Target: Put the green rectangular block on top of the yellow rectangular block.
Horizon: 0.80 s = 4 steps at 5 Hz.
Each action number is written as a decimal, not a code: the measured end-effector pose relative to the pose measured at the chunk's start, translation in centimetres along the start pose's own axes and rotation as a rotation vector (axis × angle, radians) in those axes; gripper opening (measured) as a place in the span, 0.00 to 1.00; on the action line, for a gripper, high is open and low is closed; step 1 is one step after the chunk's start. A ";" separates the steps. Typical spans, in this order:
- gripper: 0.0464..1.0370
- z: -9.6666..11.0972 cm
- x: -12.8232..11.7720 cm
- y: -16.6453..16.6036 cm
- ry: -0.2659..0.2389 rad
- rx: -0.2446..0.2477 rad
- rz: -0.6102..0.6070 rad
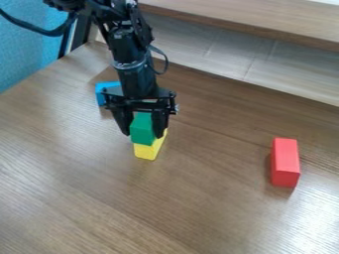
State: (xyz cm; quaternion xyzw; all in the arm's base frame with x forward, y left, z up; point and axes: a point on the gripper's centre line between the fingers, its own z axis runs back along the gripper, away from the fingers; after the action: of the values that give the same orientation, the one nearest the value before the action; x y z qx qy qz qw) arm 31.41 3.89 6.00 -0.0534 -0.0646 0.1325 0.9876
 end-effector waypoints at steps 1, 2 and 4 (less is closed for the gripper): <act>0.97 0.0 0.0 0.0 0.003 0.001 -0.001; 0.96 0.0 0.0 0.1 0.002 0.005 0.005; 0.96 2.2 -0.1 -0.1 -0.056 0.005 0.008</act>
State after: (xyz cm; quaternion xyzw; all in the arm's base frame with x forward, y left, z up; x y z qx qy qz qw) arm 31.02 3.99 8.22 -0.0473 -0.0918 0.1379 0.9850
